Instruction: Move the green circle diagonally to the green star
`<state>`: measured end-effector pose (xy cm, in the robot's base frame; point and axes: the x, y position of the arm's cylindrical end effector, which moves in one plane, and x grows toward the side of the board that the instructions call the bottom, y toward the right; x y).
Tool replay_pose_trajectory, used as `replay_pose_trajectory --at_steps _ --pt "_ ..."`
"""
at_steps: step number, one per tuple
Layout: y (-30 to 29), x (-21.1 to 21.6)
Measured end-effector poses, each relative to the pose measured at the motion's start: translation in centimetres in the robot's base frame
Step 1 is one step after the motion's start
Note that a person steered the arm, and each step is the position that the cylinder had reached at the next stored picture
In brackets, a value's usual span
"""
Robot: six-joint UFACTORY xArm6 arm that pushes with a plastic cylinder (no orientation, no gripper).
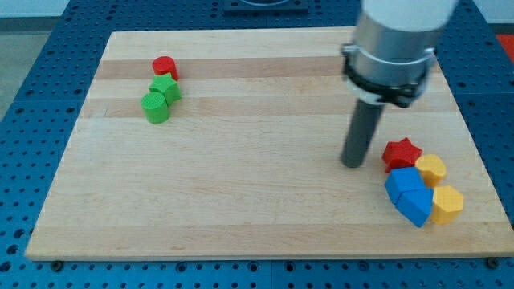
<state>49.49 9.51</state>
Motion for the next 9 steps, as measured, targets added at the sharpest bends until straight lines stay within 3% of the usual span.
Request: replay_pose_trajectory --at_steps 4,5,6,8,9 --pt "-24.9 -0.1" --pt "-28.0 -0.7" --pt "-28.0 -3.6" --pt "-26.0 -15.7" --pt "-26.0 -16.0"
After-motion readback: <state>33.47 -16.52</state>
